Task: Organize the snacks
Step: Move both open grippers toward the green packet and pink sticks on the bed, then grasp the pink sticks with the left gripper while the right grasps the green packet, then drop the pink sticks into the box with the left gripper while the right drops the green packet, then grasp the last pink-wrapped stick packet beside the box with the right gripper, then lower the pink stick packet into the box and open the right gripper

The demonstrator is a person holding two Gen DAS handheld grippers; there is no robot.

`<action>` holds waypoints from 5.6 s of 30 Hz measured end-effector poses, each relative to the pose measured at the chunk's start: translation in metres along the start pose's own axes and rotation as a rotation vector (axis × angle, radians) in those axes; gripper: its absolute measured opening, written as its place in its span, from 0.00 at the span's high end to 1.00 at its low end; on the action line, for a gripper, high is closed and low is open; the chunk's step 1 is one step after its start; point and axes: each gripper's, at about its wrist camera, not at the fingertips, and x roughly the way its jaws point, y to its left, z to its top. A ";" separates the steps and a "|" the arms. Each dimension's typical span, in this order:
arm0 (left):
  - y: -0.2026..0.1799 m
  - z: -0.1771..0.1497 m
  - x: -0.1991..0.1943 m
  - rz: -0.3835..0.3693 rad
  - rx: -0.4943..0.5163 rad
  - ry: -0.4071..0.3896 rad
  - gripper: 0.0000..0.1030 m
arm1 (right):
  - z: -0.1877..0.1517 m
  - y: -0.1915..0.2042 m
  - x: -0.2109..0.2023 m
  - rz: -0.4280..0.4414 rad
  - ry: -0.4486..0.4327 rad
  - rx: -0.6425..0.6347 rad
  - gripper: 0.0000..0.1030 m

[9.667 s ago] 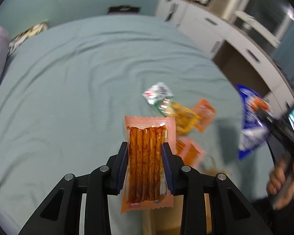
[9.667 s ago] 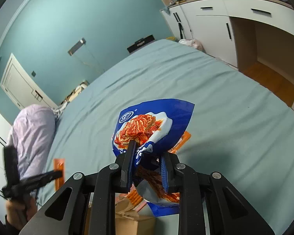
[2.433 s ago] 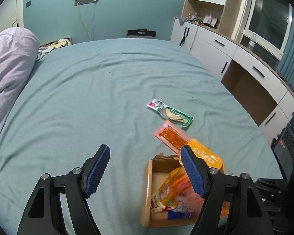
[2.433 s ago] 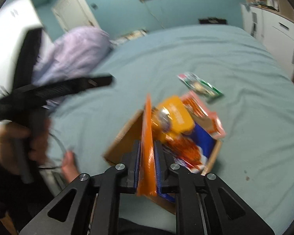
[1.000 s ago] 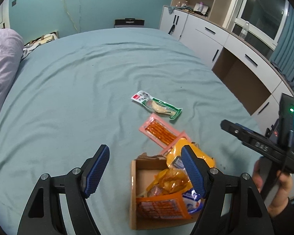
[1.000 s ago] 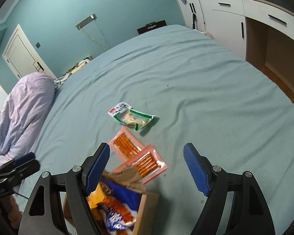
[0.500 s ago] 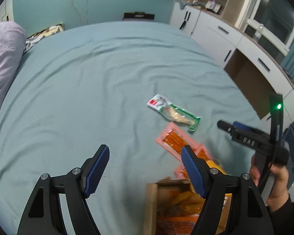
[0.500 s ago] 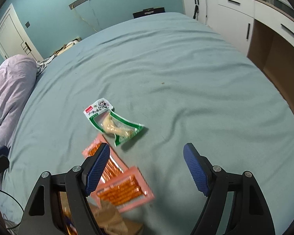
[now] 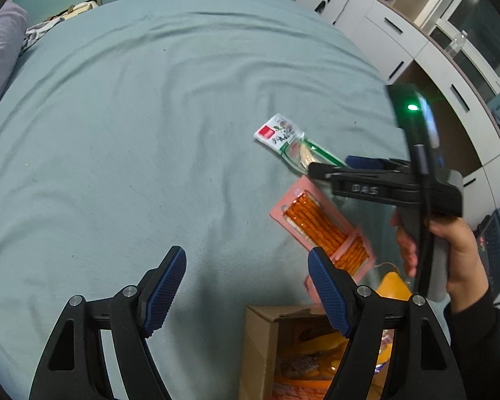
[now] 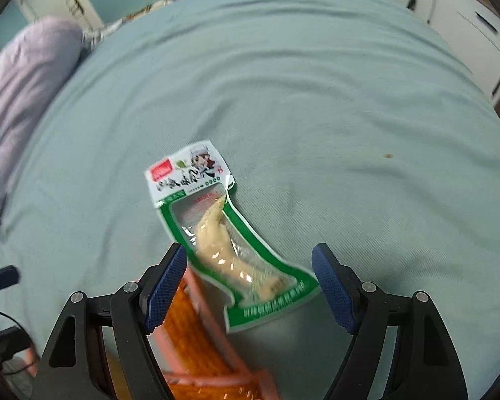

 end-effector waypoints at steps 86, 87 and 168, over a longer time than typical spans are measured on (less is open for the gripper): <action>-0.046 -0.055 -0.077 0.246 0.264 -0.286 0.17 | -0.227 0.046 -0.200 0.264 -0.277 -0.017 0.81; -0.044 -0.055 -0.081 0.256 0.253 -0.295 0.17 | -0.226 0.050 -0.190 0.243 -0.226 -0.025 0.77; -0.016 -0.007 -0.031 0.157 0.091 -0.165 0.16 | -0.077 -0.060 -0.227 0.279 -0.527 0.277 0.96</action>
